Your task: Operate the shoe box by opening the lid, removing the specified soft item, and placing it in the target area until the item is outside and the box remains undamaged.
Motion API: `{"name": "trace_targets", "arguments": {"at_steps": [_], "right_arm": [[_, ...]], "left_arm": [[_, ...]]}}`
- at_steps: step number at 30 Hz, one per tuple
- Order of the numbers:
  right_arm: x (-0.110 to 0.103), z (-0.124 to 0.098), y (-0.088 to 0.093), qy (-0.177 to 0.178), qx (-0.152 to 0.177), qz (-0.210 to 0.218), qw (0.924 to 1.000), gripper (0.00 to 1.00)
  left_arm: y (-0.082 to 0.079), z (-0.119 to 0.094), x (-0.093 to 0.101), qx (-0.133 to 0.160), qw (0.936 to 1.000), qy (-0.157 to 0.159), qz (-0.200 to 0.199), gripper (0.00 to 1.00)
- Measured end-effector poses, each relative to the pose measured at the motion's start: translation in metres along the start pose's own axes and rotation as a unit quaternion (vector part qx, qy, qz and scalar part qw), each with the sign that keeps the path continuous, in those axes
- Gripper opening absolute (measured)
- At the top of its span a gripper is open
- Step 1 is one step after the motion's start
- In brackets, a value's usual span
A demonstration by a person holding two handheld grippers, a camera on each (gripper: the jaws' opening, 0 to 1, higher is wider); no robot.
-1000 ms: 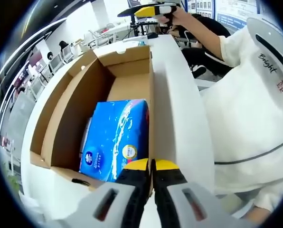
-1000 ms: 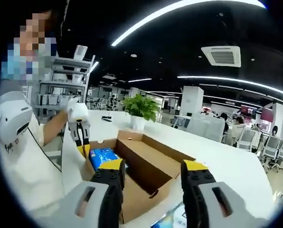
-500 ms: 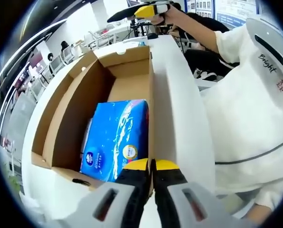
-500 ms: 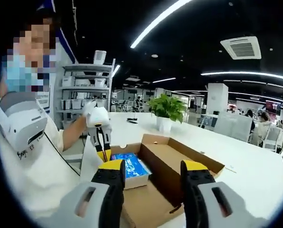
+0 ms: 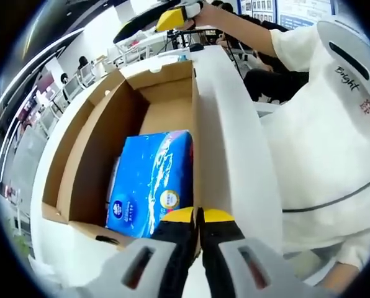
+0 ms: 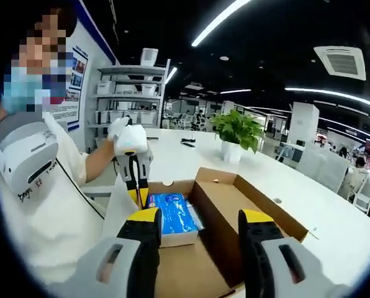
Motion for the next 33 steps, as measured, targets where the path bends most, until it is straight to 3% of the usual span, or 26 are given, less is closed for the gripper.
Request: {"name": "trace_targets", "arguments": {"at_steps": [4, 10, 13, 18, 25, 33], "right_arm": [[0.000, 0.004, -0.003, -0.004, 0.004, 0.002, 1.0000, 0.51], [0.002, 0.010, 0.006, -0.011, -0.009, 0.009, 0.9998, 0.51], [0.003, 0.017, 0.016, -0.008, -0.053, -0.024, 0.9983, 0.51], [-0.007, 0.035, 0.015, -0.036, -0.059, -0.007, 0.9976, 0.54], [-0.016, 0.053, 0.030, -0.066, -0.075, 0.000, 0.9950, 0.57], [-0.014, 0.052, 0.019, -0.073, -0.066, 0.003, 0.9951, 0.58]], "left_arm": [[0.000, 0.000, 0.000, -0.002, 1.0000, 0.000, -0.009, 0.02], [0.000, 0.000, -0.001, -0.001, 0.9999, 0.000, -0.010, 0.02], [0.000, 0.000, -0.001, -0.001, 0.9999, 0.000, -0.012, 0.02], [0.000, 0.000, -0.001, 0.001, 1.0000, -0.001, -0.010, 0.02], [0.000, 0.000, -0.001, 0.001, 0.9999, 0.000, -0.012, 0.02], [0.000, 0.000, -0.001, 0.002, 0.9999, 0.001, -0.012, 0.02]]}}
Point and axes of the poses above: the point that each gripper's makers call its tool centre point, and the gripper's own axes: z roughly forward along the fingers, x roughly to its right, y roughly out of its underside, the point moved 2 cm from there along -z, roughly backward along the fingers, and after that the axes turned 15 degrees about x, right-handed, at the moved point
